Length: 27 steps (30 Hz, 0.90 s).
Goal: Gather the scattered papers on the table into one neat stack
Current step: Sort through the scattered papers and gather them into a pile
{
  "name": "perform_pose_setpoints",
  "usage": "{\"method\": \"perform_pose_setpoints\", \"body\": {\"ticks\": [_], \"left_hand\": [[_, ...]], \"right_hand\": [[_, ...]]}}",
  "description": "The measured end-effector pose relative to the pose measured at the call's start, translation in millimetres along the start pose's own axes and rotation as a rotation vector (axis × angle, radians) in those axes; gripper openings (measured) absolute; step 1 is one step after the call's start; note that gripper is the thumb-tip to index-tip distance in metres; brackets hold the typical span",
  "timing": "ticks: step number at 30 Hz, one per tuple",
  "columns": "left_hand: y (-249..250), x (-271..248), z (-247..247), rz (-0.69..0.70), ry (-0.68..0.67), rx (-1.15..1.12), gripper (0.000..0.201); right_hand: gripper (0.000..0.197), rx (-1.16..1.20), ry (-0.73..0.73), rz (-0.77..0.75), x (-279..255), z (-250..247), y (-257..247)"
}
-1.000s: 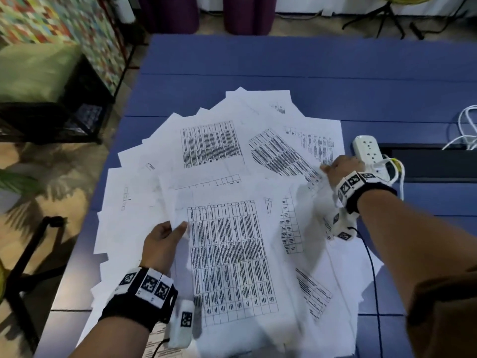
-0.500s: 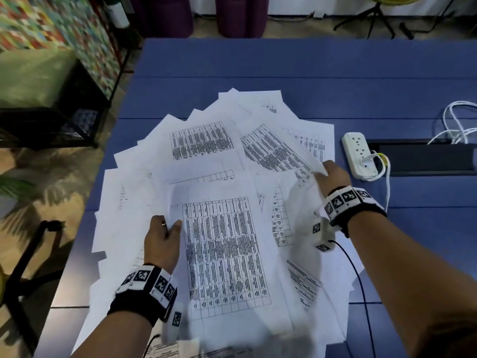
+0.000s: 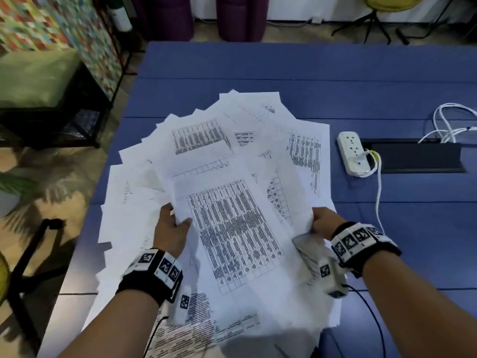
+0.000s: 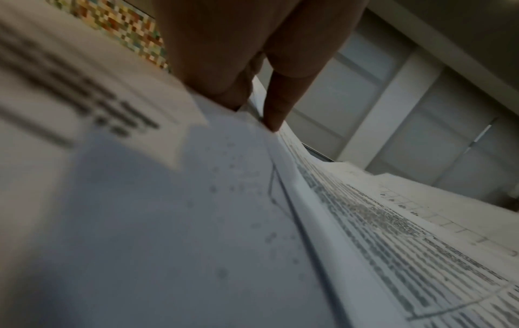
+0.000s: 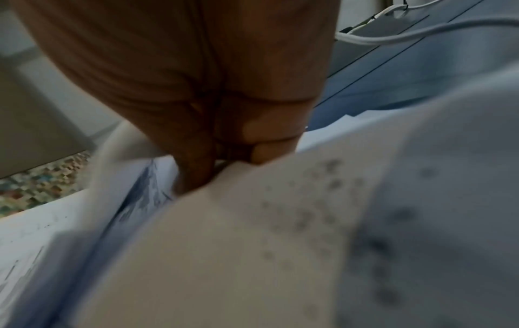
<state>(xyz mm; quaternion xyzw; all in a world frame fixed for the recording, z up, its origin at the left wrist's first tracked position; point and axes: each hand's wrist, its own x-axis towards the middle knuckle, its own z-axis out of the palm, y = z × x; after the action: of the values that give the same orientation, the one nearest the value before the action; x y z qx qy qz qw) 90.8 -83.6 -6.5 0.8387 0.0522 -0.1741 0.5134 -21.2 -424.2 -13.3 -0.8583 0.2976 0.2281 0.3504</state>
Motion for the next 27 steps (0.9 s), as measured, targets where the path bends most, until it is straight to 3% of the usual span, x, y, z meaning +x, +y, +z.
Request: {"method": "perform_pose_setpoints", "body": {"ticks": [2, 6, 9, 11, 13, 15, 18, 22, 27], "left_hand": [[-4, 3, -1, -0.006, -0.007, 0.024, 0.048], [-6, 3, 0, -0.042, -0.05, -0.005, 0.05], [-6, 2, 3, -0.022, -0.081, 0.001, 0.058], [-6, 2, 3, -0.016, -0.07, 0.005, 0.059], [-8, 2, 2, -0.026, -0.057, -0.005, 0.056], [-11, 2, 0, -0.028, -0.059, 0.004, 0.054], [-18, 4, -1, -0.045, -0.055, 0.011, 0.053], [-22, 4, -1, -0.08, -0.072, -0.048, 0.054], [-23, 3, -2, -0.077, -0.089, -0.072, 0.058]], "right_hand": [[0.023, 0.163, 0.031, 0.06, 1, 2, -2], [0.066, 0.603, 0.139, 0.207, -7, -6, -17], [0.056, 0.383, 0.162, 0.064, -17, 2, -28], [0.033, 0.239, 0.288, -0.004, -12, 8, -28], [0.012, 0.161, 0.429, 0.021, -9, 8, -28], [0.019, 0.128, 0.488, 0.054, -8, 3, -28], [0.012, 0.116, 0.525, 0.066, -7, -6, -26], [0.029, 0.053, 0.531, -0.02, -11, -14, -27], [0.006, 0.004, 0.679, -0.182, -24, -30, -49]]}}
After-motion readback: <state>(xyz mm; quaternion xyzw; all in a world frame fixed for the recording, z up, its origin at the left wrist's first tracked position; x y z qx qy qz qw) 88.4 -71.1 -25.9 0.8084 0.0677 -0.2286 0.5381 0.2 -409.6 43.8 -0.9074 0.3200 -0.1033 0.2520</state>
